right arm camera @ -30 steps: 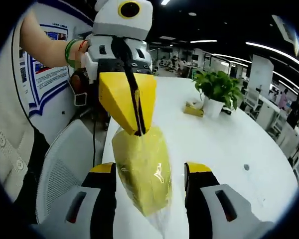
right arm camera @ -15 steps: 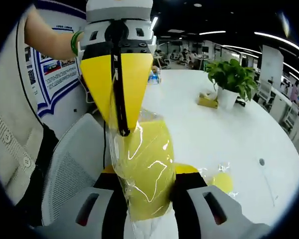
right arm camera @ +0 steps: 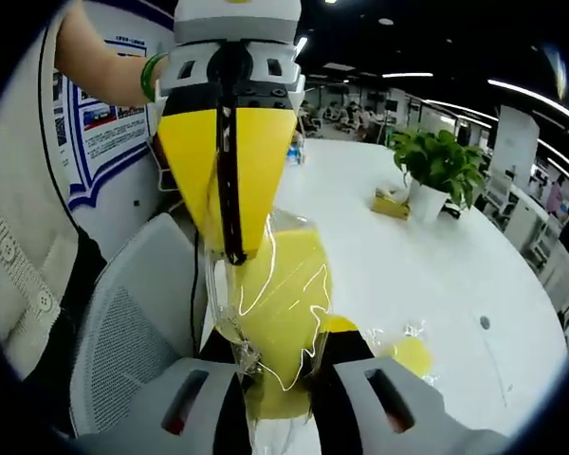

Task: Compare the silicone blocks by pressing each to a similar depth, holding the contact briefly, and releasing to observe deformation and rebound differences across the visible hardness samples.

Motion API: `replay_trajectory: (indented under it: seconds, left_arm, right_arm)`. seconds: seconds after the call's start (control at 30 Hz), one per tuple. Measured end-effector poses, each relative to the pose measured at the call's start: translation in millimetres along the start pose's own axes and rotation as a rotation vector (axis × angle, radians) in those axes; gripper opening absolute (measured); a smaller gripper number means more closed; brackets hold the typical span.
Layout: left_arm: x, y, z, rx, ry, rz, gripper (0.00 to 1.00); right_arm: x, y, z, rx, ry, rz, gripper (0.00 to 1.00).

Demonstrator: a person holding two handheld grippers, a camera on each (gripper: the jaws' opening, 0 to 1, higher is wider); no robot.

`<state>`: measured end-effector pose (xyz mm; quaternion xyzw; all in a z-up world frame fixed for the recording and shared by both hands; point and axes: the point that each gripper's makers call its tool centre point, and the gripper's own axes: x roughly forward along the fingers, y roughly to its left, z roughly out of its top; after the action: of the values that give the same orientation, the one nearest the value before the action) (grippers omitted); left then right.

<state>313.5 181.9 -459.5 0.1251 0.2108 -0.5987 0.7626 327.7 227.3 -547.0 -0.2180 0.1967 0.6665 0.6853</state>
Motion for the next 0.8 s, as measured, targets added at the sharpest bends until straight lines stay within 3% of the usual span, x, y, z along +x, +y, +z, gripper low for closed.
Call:
replay_trajectory:
  seconds: [0.3, 0.37, 0.8]
  left_arm:
    - [-2.0, -4.9, -0.7, 0.031, -0.002, -0.002, 0.0]
    - [-2.8, -4.8, -0.7, 0.031, -0.005, -0.002, 0.0]
    - [-4.8, -10.9, 0.3, 0.051, -0.015, -0.018, 0.0]
  right_arm:
    - [0.6, 6.5, 1.5, 0.024, 0.01, -0.002, 0.08]
    - [0.8, 8.2, 1.3, 0.065, 0.019, 0.004, 0.08]
    - [-1.7, 13.9, 2.7, 0.035, 0.025, -0.008, 0.07]
